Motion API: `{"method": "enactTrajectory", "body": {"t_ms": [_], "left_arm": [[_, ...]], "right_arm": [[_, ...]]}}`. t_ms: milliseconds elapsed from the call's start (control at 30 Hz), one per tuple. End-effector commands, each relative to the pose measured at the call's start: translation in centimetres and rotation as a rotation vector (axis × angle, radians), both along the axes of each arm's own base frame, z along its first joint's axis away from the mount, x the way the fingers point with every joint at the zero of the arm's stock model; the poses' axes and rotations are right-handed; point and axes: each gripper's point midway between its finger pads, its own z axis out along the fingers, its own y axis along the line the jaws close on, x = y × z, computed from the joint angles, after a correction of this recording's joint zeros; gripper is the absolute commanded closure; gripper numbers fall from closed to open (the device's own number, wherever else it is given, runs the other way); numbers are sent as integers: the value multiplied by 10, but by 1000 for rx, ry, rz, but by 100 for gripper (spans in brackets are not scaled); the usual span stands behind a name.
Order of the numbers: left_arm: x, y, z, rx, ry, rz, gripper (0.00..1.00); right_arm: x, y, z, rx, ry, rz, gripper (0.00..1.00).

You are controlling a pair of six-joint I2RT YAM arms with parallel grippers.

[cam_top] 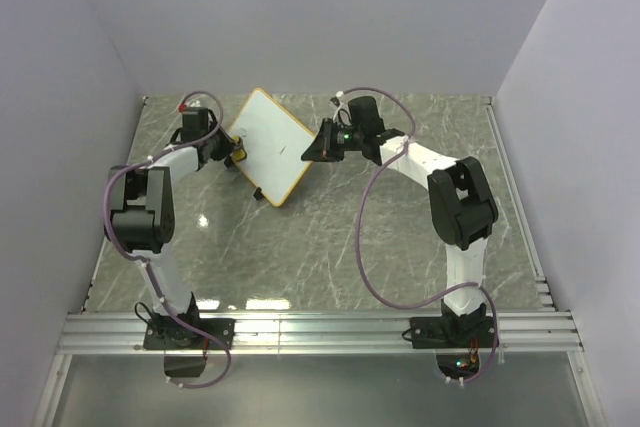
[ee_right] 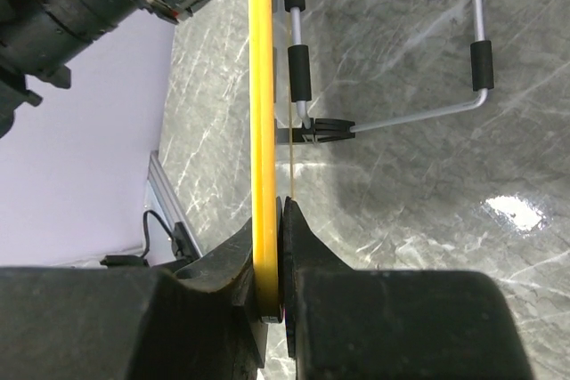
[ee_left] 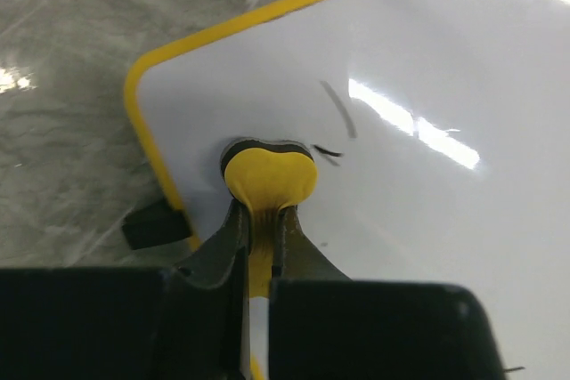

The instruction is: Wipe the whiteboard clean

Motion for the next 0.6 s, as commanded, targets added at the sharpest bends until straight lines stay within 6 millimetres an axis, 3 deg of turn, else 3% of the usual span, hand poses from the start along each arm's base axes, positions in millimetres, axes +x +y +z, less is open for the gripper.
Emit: {"method": "enactTrajectory", "body": {"t_ms": [0, 167, 233, 333, 467, 567], "left_arm": [[15, -35, 31, -39, -75, -66, 100], [22, -65, 45, -57, -105, -79, 100], [28, -63, 48, -48, -109, -63, 100], [37, -52, 39, -32, -92, -46, 100], [47, -8, 12, -33, -48, 22, 100], [50, 10, -7, -19, -14, 39, 100]], "right_arm": [[-19, 10, -14, -3, 137, 53, 100], [-19, 18, -12, -2, 133, 81, 100], [-22, 21, -15, -11, 143, 91, 100], [-24, 21, -14, -16, 143, 102, 100], [-31, 18, -15, -29, 143, 114, 100], [-35, 15, -16, -43, 140, 121, 100]]}}
